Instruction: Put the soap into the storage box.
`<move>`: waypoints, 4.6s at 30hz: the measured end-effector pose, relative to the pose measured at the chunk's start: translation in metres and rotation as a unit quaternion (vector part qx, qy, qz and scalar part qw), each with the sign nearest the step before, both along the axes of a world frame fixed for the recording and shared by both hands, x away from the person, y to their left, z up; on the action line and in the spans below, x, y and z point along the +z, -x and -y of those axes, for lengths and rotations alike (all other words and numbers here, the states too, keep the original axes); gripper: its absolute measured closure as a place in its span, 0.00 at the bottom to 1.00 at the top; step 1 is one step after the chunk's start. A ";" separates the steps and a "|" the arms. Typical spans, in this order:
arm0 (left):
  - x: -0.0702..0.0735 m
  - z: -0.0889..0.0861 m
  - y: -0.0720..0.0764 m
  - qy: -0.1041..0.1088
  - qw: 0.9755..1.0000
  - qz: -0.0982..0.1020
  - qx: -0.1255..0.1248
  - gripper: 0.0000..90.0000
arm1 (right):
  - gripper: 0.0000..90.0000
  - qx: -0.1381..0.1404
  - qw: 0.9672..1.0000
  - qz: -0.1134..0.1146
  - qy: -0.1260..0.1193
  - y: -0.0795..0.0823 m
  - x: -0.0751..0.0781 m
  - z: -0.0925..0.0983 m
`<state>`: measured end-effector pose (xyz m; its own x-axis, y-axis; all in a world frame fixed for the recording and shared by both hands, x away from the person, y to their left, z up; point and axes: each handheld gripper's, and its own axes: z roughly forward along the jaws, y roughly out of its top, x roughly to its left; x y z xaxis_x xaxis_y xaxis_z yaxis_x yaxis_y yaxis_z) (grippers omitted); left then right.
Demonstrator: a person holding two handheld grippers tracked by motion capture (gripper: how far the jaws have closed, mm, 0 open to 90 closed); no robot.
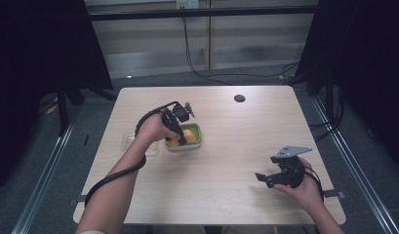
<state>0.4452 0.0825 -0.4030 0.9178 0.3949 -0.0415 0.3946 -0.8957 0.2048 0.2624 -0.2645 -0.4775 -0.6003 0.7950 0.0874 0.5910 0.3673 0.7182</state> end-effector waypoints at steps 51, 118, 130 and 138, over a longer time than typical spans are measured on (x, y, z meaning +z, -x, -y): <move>-0.010 0.006 -0.021 -0.006 1.000 -0.002 -0.002 0.54 | 0.11 0.001 1.000 0.003 -0.001 0.000 0.000 0.002; -0.029 0.012 -0.035 -0.020 1.000 0.020 -0.011 0.54 | 0.11 0.001 1.000 0.001 -0.002 -0.001 -0.002 0.003; -0.031 0.013 -0.036 -0.020 0.999 0.023 -0.011 0.54 | 0.11 0.000 1.000 0.000 -0.002 -0.001 -0.002 0.003; -0.033 0.014 -0.038 -0.020 0.999 0.026 -0.011 0.54 | 0.11 0.000 1.000 0.001 -0.001 -0.001 -0.002 0.003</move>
